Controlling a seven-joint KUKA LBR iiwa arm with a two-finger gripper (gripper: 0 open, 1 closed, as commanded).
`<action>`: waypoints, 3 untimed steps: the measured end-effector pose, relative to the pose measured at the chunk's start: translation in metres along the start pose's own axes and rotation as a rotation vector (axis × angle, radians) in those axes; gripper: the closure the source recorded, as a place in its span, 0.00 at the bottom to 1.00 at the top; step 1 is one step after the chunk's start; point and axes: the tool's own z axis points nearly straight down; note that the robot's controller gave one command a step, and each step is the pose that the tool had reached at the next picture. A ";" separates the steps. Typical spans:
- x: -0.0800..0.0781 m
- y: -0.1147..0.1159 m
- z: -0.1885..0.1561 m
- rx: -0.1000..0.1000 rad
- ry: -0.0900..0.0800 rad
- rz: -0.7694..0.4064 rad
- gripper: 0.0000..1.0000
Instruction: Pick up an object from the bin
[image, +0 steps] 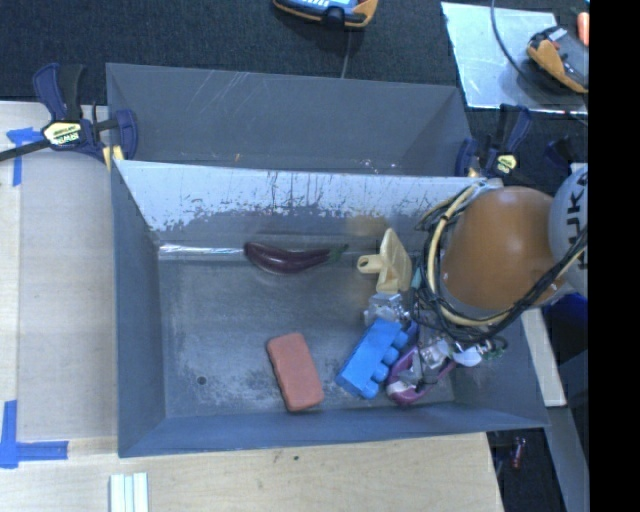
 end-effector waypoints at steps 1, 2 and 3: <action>-0.026 0.081 0.027 -0.007 -0.015 0.182 0.00; -0.002 -0.002 -0.003 0.008 -0.003 0.017 0.00; -0.026 0.086 0.020 -0.017 -0.011 0.122 0.00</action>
Offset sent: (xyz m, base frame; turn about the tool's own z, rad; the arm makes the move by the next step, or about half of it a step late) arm 0.0010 0.0054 0.0009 0.0083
